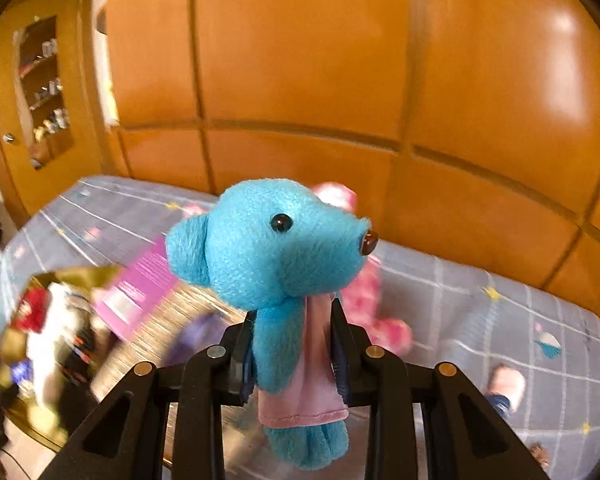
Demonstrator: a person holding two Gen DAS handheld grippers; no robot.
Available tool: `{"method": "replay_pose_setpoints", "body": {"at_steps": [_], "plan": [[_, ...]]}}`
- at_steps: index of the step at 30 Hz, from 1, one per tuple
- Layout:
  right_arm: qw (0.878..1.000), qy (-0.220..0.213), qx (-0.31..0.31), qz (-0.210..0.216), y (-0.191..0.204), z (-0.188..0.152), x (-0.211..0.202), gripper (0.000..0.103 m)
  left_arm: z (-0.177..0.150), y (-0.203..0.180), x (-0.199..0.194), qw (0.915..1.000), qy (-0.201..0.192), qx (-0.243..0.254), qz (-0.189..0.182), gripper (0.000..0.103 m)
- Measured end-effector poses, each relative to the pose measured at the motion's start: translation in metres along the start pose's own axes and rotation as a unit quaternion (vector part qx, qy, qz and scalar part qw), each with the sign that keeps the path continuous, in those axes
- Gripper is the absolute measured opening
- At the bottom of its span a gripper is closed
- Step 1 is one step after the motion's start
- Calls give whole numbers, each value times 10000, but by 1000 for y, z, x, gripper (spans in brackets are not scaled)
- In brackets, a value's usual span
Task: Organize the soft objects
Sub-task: 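Release the red sock in the tray and lift the blue plush with the right gripper, then carry the blue plush to the gold tray and release it with the right gripper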
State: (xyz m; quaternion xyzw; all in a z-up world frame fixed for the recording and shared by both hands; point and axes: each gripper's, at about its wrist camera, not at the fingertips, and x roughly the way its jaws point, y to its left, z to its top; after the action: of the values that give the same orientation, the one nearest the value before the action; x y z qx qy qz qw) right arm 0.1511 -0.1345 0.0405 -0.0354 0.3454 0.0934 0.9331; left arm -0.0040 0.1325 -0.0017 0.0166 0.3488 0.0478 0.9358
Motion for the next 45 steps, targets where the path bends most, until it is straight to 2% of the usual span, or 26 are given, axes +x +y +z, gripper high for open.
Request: {"method": "replay_pose_setpoints", "body": {"at_steps": [4,8,12,17,20,24,32,38,43,45], "plan": [[9983,-136,-164,550,42,18,0,29,-1,6,0,10000,25,-57,41,59],[9918,-63,-297,1241,88,18,1,29,0,15,1,9998,14,-169,108,59],[9827,186,-441,1788,129,6,6,29,0,24,2,9993,-7,-304,194,59],[9719,679,-462,2206,163,-16,21,29,0,41,8,9979,48,-535,366,60],[9657,1011,-446,2351,178,-30,31,30,1,58,11,9954,79,-794,534,60],[9612,1241,-373,2433,194,-42,39,30,0,81,15,9904,115,-1152,753,60],[9488,1755,-71,2627,212,-62,66,42,-5,99,21,9863,207,-1367,905,63],[9464,1694,-129,2747,210,-68,55,43,-5,99,24,9868,227,-1337,888,65],[9391,1764,-230,2940,207,-80,43,50,-3,99,20,9865,150,-1349,921,66],[9447,1771,-436,2724,212,-86,44,50,-2,98,18,9868,128,-1327,922,66]]}}
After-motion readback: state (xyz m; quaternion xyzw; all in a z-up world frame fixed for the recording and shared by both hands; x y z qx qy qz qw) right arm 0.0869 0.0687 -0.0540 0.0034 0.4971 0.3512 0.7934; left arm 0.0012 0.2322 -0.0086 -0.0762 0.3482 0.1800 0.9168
